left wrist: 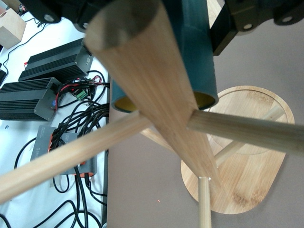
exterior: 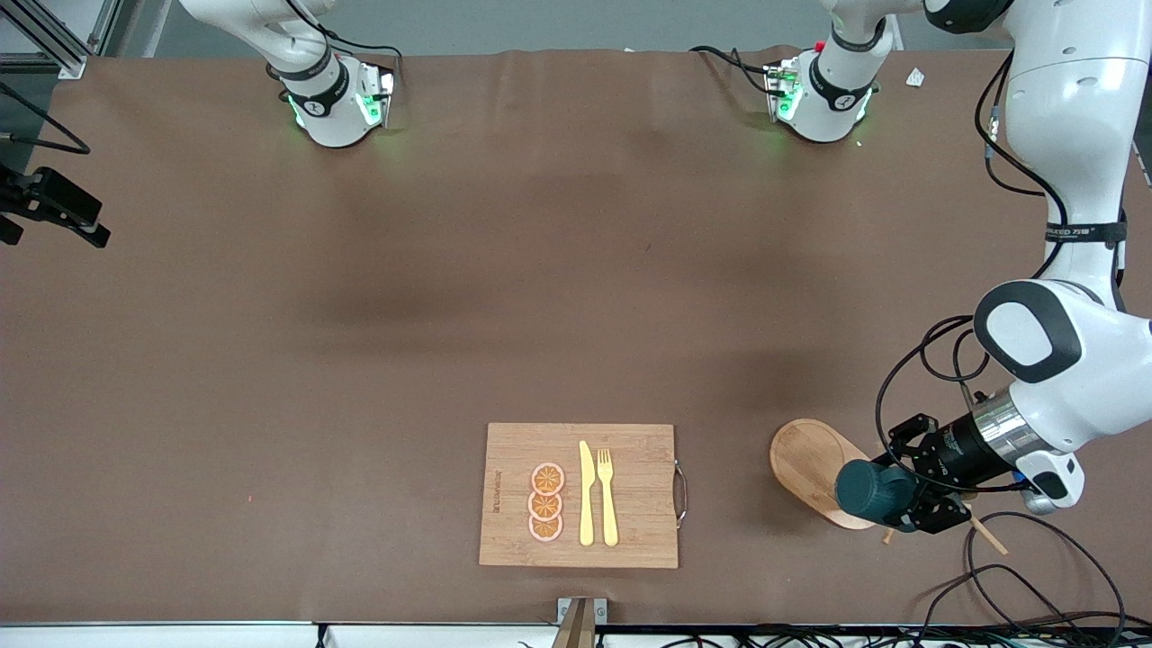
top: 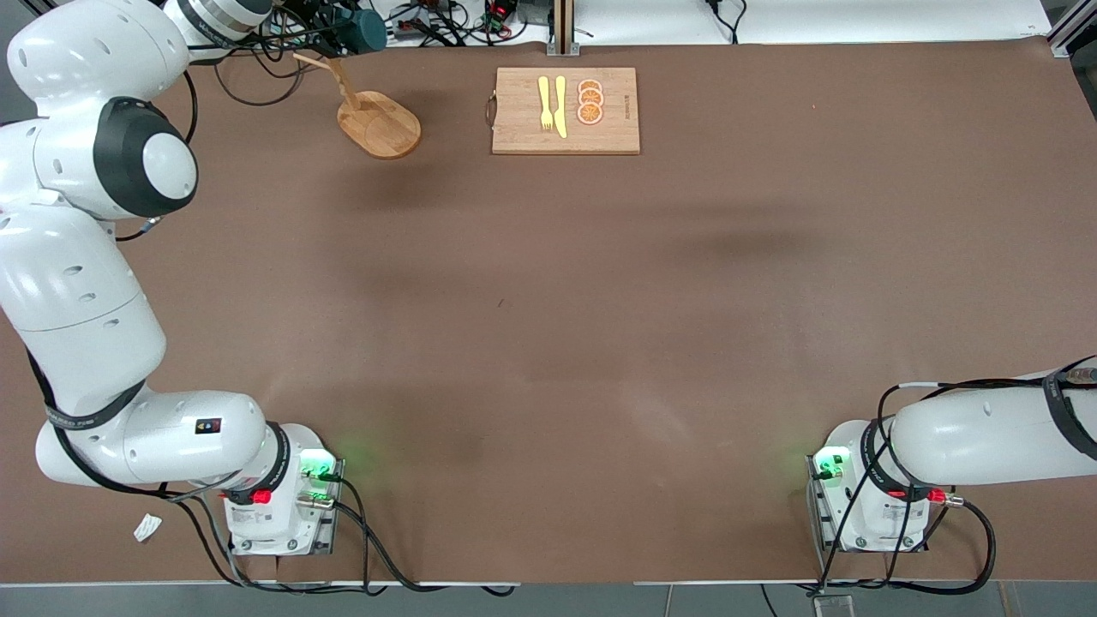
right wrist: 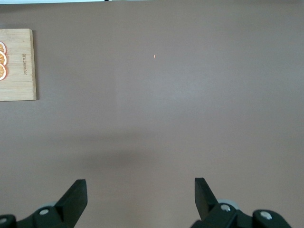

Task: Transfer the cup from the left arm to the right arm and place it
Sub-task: 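Lift the teal mug off the stand with the left gripper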

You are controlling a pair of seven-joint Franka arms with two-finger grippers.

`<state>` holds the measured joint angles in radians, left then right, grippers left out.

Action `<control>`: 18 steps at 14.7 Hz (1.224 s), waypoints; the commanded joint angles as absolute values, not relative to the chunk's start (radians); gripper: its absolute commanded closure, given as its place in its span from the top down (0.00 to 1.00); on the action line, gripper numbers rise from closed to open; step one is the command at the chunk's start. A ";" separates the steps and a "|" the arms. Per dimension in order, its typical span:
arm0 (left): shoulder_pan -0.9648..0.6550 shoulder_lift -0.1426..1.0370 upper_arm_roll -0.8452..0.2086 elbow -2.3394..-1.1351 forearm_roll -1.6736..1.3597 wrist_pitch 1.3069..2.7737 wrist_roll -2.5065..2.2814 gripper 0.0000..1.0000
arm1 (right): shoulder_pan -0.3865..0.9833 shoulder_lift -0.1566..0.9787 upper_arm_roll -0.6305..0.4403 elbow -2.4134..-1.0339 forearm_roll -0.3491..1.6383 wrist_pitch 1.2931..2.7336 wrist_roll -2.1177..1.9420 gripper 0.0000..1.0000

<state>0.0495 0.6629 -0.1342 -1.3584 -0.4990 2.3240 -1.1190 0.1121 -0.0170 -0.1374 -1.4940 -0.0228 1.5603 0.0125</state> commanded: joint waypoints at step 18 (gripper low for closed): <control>-0.280 0.508 -0.137 -1.353 -0.180 2.149 -1.413 0.74 | 0.098 -0.034 -0.132 -1.516 -0.009 1.566 0.012 1.00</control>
